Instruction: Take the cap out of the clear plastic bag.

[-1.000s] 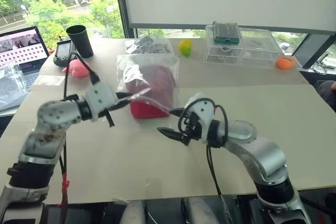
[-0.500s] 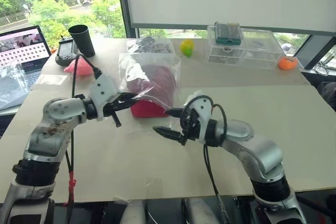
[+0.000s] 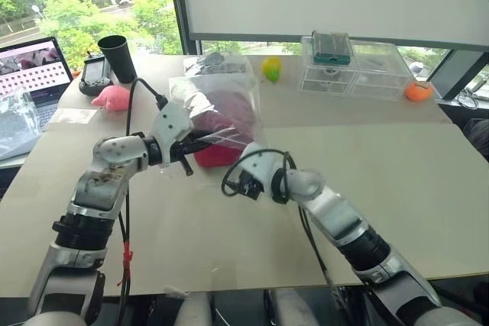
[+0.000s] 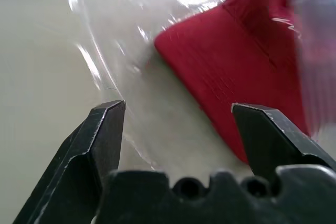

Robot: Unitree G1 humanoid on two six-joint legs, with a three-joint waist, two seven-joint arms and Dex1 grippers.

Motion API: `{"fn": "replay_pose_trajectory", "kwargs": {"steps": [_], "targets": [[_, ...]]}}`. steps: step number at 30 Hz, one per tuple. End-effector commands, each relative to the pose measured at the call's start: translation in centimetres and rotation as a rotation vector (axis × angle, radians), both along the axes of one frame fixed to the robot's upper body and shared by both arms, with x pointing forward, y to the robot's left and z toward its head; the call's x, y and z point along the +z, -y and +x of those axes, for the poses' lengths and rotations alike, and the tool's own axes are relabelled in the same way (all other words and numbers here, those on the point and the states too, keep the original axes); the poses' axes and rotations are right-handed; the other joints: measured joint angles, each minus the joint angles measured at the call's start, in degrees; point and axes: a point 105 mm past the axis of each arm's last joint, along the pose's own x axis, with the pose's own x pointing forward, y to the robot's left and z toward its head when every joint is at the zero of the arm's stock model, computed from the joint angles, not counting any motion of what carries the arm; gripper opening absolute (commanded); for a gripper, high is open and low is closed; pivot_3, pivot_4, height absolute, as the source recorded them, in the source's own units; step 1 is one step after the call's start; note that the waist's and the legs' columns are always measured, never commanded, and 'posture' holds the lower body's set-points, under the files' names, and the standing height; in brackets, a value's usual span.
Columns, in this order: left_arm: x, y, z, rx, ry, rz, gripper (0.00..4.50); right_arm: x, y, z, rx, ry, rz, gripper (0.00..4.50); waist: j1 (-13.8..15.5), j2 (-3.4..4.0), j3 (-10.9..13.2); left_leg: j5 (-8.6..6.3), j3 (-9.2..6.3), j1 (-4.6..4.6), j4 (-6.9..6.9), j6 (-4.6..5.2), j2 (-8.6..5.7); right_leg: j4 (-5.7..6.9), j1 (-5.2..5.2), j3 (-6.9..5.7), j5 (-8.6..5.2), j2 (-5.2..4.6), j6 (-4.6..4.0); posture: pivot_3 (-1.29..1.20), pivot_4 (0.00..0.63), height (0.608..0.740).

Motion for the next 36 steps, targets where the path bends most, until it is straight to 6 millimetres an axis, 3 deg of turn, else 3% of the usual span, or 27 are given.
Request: {"fn": "replay_pose_trajectory", "kwargs": {"steps": [1,7,16,23,28,36], "targets": [[1.3,0.5,-0.2,-0.027,0.060,0.000,0.58,2.1,-0.5,0.8,-0.024,0.235,-0.030,3.90,-0.01,0.00,0.00,0.00,0.00,0.00,0.00,0.00,0.00,0.01,0.00,0.00,0.00,0.00,0.00,0.00,0.150,0.740],[1.3,0.8,-0.3,-0.034,0.056,-0.012,0.58,4.3,-0.9,2.2,-0.122,0.479,-0.014,3.90,-0.05,0.00,0.00,0.00,-0.01,0.01,0.00,0.00,0.00,0.02,0.01,0.00,0.05,0.00,-0.07,0.00,0.150,0.740],[1.6,0.8,-0.2,-0.034,0.059,-0.015,0.58,1.5,-3.9,1.0,0.032,0.476,-0.086,3.90,0.00,0.00,0.00,0.00,-0.01,0.02,0.00,0.00,0.01,0.02,0.02,0.00,0.07,0.00,-0.11,0.00,0.150,0.740],[1.5,0.8,-0.3,-0.038,0.056,-0.014,0.58,1.6,-2.5,1.2,0.056,0.434,-0.095,3.90,0.05,0.00,0.00,0.00,-0.03,0.02,0.00,0.00,0.01,0.02,0.05,-0.01,0.07,0.00,-0.10,0.00,0.150,0.740],[1.6,0.7,-0.4,-0.040,0.054,-0.015,0.58,0.3,-0.8,3.2,-0.035,0.464,-0.236,3.90,-0.14,0.00,0.00,0.00,-0.02,0.04,0.00,0.00,0.00,0.02,0.04,-0.01,0.07,0.00,-0.11,0.00,0.150,0.740],[1.8,0.7,-0.4,-0.039,0.057,-0.019,0.58,0.0,-2.4,3.8,-0.026,0.504,-0.261,3.90,-0.14,0.00,0.00,0.00,-0.02,0.07,0.00,0.00,0.01,0.04,0.06,0.00,0.07,0.01,-0.11,0.00,0.150,0.740]]}}
